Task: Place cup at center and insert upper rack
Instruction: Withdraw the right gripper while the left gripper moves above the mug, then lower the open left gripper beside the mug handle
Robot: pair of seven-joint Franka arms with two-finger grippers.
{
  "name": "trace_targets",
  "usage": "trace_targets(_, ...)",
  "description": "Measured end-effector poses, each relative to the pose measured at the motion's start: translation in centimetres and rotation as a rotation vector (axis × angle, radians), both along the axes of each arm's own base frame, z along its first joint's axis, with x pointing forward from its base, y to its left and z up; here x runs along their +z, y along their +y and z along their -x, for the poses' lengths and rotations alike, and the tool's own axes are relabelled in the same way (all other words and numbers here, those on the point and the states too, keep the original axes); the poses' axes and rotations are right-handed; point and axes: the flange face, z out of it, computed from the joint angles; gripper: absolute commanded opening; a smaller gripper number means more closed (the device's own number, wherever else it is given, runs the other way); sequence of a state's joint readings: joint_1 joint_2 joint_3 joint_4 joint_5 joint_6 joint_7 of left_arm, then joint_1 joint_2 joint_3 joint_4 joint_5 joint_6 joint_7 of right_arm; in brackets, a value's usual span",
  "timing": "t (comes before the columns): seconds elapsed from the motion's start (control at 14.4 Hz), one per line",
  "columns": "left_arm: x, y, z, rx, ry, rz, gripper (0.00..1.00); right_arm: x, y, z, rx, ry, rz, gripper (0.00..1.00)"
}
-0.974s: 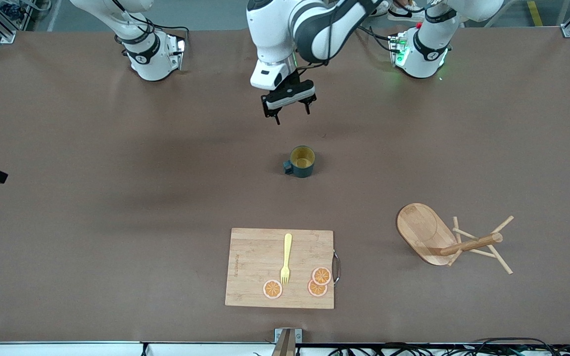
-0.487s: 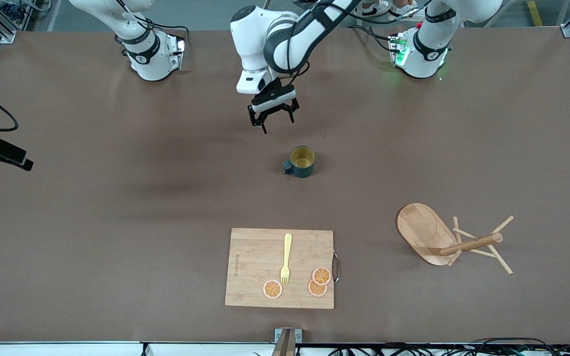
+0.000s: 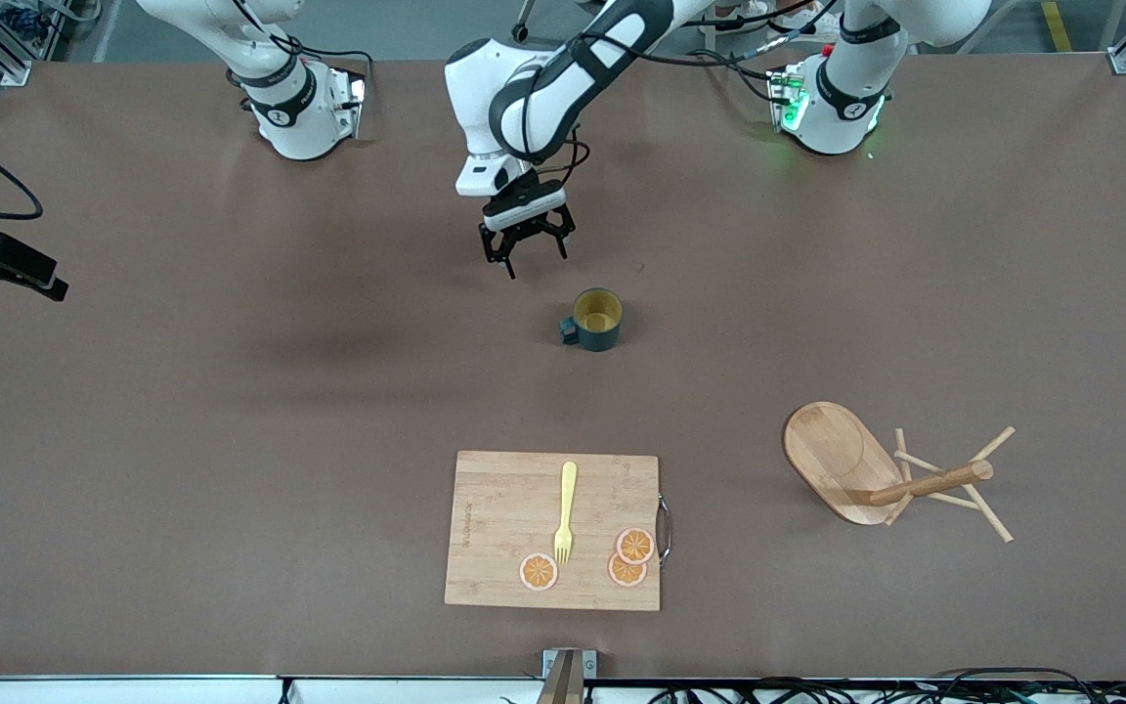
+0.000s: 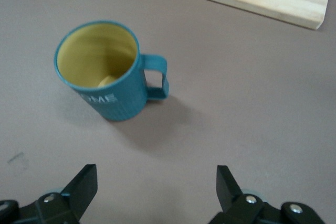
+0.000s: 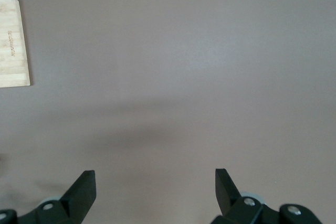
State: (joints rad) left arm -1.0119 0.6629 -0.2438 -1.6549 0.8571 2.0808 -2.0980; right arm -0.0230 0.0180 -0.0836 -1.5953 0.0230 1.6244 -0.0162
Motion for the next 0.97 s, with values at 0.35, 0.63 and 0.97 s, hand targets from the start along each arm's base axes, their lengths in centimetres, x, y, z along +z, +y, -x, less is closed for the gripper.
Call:
trace_targets(0.35, -2.5, -1.0, 2.9, -0.046, -0.092, -0.009, 1.0, -0.1, 0.0, 0.0, 0.001, 0.003, 0.001, 1.0)
trace_targets(0.63, -4.9, -0.7, 3.9, -0.06, -0.158, -0.047, 1.0, -0.1, 0.1, 0.0, 0.003, 0.003, 0.001, 1.0)
trace_targets(0.97, -6.7, -0.2, 3.9, -0.061, -0.223, -0.12, 1.0, -0.1, 0.1, 0.0, 0.003, 0.001, 0.001, 1.0)
